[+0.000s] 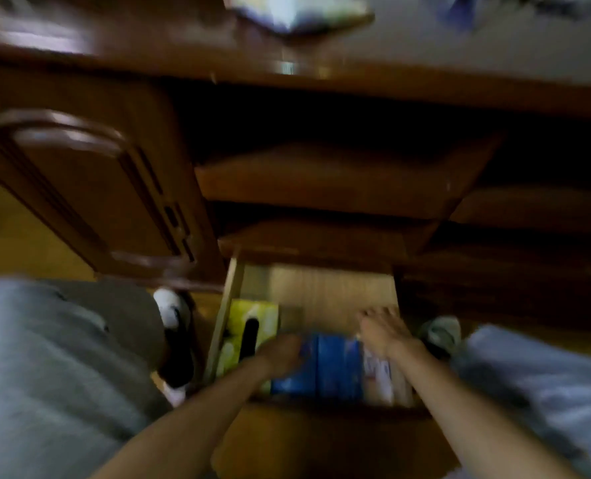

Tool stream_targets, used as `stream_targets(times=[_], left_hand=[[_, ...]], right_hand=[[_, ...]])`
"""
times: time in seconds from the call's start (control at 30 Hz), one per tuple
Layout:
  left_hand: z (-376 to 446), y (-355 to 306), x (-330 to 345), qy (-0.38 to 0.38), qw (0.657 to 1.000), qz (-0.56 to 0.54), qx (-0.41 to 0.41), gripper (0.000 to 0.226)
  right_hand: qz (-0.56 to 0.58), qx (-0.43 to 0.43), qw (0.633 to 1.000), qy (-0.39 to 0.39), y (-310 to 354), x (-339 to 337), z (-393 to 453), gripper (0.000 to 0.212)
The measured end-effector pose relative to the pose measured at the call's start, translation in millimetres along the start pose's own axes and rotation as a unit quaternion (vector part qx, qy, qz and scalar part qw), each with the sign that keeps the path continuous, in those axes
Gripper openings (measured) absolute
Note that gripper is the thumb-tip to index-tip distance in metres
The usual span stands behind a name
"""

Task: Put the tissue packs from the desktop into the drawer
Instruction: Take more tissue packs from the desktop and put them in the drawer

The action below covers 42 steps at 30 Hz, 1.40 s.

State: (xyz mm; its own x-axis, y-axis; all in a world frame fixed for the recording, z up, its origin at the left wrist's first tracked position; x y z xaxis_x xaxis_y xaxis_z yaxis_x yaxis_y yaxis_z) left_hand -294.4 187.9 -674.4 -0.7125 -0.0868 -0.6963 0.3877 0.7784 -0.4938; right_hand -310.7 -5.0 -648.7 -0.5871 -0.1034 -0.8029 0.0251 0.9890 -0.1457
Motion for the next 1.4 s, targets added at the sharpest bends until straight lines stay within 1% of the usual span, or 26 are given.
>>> stream_targets(times=[0.1,0.17,0.23,0.3,0.37,0.4,0.43,0.47,0.5,0.57,0.6,0.63,0.67,0.7,0.8,0.87,0.93,0.97,1.03,1.1,1.13,1.2,1.27,1.3,1.37,1.4], left_hand=[[-13.2,-31.7,-93.1,-0.144,0.988,-0.051,0.018,0.039],[-38.8,-55.9,-158.1,-0.227,0.971,-0.063,0.045,0.031],[-79.9,-81.8,-227.0,-0.329,0.939,-0.029,0.095,0.027],[-125.5,-109.4,-288.7,-0.43,0.889,0.018,0.159,0.023],[-166.9,-136.6,-340.7,-0.538,0.812,0.069,0.214,0.021],[-182.6,-149.9,-363.2,-0.586,0.769,0.099,0.235,0.021],[-192.8,-162.2,-383.2,-0.623,0.731,0.128,0.247,0.023],[-194.4,-171.9,-402.3,-0.639,0.713,0.156,0.244,0.029],[-186.7,-177.2,-420.3,-0.63,0.723,0.177,0.223,0.038],[-150.9,-170.1,-444.9,-0.543,0.805,0.195,0.136,0.064],[-131.3,-160.8,-448.1,-0.488,0.847,0.191,0.089,0.075],[-114.3,-151.0,-444.7,-0.441,0.877,0.181,0.054,0.082],[-102.5,-143.6,-438.7,-0.423,0.889,0.172,0.039,0.086],[-98.3,-140.0,-432.4,-0.434,0.884,0.169,0.043,0.089],[-112.4,-150.0,-414.2,-0.476,0.84,0.219,0.137,0.086],[-135.1,-162.6,-398.5,-0.506,0.783,0.267,0.244,0.058],[-162.8,-168.0,-383.3,-0.556,0.731,0.241,0.314,0.029],[-171.5,-168.4,-375.2,-0.567,0.728,0.196,0.331,0.025],[-180.2,-163.9,-358.2,-0.548,0.758,0.057,0.348,0.015],[-180.3,-151.5,-340.8,-0.492,0.791,-0.09,0.352,0.015],[-178.4,-142.0,-332.1,-0.458,0.803,-0.152,0.349,0.017],[-174.2,-122.1,-312.9,-0.41,0.819,-0.213,0.34,0.018],[-157.9,-100.3,-286.2,-0.361,0.856,-0.217,0.301,0.013],[-145.9,-89.5,-269.5,-0.333,0.876,-0.214,0.276,0.013],[-118.4,-70.7,-234.0,-0.266,0.901,-0.228,0.256,0.016],[-105.5,-63.3,-216.5,-0.229,0.906,-0.248,0.257,0.019]], right_hand=[[0.169,-0.009,0.98,-0.103,-15.8,-72.5,-36.4,0.053],[0.196,-0.028,0.953,-0.231,-30.3,-133.6,-69.6,0.043],[0.196,-0.038,0.904,-0.378,-44.7,-198.2,-112.9,0.031],[0.191,-0.049,0.828,-0.524,-56.6,-256.4,-160.1,0.024],[0.168,-0.061,0.748,-0.639,-66.3,-302.1,-198.7,0.021],[0.145,-0.061,0.721,-0.675,-70.6,-322.3,-209.9,0.02],[0.123,-0.052,0.714,-0.688,-74.8,-340.9,-213.2,0.021],[0.111,-0.039,0.73,-0.673,-79.8,-357.1,-207.7,0.025],[0.114,-0.02,0.77,-0.628,-85.7,-368.0,-194.4,0.032],[0.156,0.009,0.853,-0.498,-94.9,-371.1,-161.8,0.05],[0.165,0.019,0.877,-0.45,-95.2,-364.5,-147.2,0.056],[0.152,0.033,0.884,-0.44,-93.9,-356.4,-136.9,0.059],[0.134,0.048,0.877,-0.458,-92.7,-349.0,-131.4,0.061],[0.123,0.061,0.86,-0.492,-90.3,-342.7,-131.2,0.061],[0.125,0.056,0.8,-0.584,-78.4,-329.7,-139.2,0.059],[0.18,0.003,0.76,-0.624,-72.5,-325.7,-148.0,0.059],[0.205,-0.055,0.728,-0.652,-64.9,-323.3,-159.6,0.072],[0.18,-0.075,0.709,-0.677,-58.8,-322.5,-167.3,0.074],[0.134,-0.113,0.657,-0.733,-46.6,-319.4,-184.1,0.06],[0.138,-0.128,0.613,-0.767,-41.1,-312.0,-196.7,0.041],[0.135,-0.14,0.605,-0.772,-37.1,-305.8,-199.9,0.033],[0.098,-0.182,0.62,-0.757,-21.4,-285.3,-198.4,0.026],[0.07,-0.221,0.684,-0.692,-4.6,-254.5,-180.3,0.025],[0.093,-0.228,0.739,-0.627,2.2,-237.2,-163.1,0.027],[0.203,-0.208,0.851,-0.437,12.9,-200.3,-122.5,0.044],[0.271,-0.199,0.88,-0.335,19.3,-180.3,-102.6,0.056]])
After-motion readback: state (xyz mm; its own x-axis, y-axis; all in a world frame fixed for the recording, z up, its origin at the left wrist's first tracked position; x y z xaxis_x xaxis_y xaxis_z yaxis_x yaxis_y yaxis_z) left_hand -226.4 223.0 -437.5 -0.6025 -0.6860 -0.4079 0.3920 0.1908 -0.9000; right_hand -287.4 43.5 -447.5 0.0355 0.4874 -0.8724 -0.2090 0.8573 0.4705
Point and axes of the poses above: each hand's wrist, its own z-axis towards the middle knuckle, its own x-axis out of the palm, y = z × x, the point moved 7 cm from there along z, towards the middle knuckle, and after that the axes turned 2 degrees about -z, right-handed, at the moved point
